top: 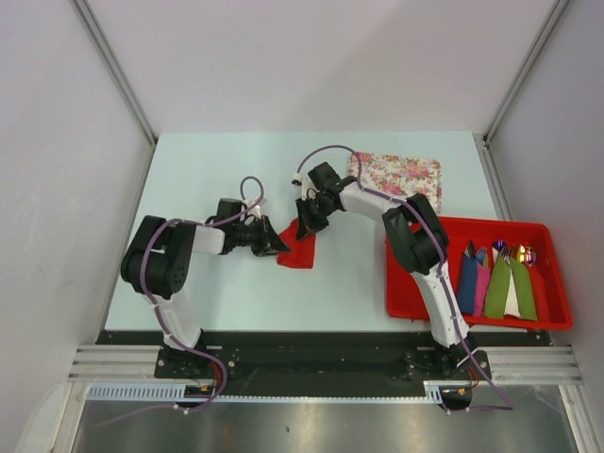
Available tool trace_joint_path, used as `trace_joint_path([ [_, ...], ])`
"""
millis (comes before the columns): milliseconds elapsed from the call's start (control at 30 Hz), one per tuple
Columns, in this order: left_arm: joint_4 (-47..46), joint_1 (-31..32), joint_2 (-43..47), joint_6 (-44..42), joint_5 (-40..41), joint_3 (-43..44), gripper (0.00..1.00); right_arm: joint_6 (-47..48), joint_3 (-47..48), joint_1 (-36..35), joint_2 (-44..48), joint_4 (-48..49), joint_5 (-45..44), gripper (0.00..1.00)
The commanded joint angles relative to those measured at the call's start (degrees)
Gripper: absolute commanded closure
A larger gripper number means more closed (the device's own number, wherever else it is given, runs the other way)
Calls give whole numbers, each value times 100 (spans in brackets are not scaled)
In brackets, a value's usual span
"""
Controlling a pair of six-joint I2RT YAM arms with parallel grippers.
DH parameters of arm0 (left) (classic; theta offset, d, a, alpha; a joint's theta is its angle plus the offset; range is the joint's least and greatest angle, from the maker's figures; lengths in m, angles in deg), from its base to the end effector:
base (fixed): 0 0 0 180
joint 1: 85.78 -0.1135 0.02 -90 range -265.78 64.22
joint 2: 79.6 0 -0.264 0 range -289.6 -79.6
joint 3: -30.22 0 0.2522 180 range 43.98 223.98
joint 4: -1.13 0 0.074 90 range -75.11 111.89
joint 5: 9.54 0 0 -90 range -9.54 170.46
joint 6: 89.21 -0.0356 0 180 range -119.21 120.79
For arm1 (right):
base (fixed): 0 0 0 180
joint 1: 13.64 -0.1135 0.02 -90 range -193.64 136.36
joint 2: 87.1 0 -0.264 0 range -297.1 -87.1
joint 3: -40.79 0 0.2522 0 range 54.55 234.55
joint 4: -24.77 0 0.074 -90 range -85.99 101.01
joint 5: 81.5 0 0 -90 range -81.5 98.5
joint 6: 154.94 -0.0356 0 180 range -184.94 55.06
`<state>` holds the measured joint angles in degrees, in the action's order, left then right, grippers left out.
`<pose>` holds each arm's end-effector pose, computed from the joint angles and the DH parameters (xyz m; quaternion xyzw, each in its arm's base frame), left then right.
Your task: Place the utensils on the paper napkin and roll it up
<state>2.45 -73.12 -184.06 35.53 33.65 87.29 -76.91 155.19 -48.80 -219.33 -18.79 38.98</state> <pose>0.3081 -0.0958 0.1096 -0.0270 0.8697 -0.4704 0.1469 0.3883 0.2956 0.1399 -0.2515 0.9028 0.3288 0.1167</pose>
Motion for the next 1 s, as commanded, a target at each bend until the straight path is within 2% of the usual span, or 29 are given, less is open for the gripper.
trace_joint_path([
  [0, -302, 280, 181, 103, -39, 222, 87, 151, -62, -70, -401, 124, -499, 100],
  [167, -127, 587, 40, -2, 163, 406, 87, 142, -88, -70, -392, 141, -499, 100],
  [300, 23, 746, -30, -177, 303, 468, 83, 151, -88, -61, -383, 150, -508, 100],
  [633, 1033, 825, -513, -793, 970, 688, 91, 63, -62, -18, -234, 150, -359, 100],
  [800, 1463, 825, -627, -899, 1235, 802, 99, -218, -9, 132, 82, 229, 282, 94],
  [967, 1552, 825, -689, -890, 1306, 890, 100, -604, -115, 377, 434, 624, 1221, 87],
])
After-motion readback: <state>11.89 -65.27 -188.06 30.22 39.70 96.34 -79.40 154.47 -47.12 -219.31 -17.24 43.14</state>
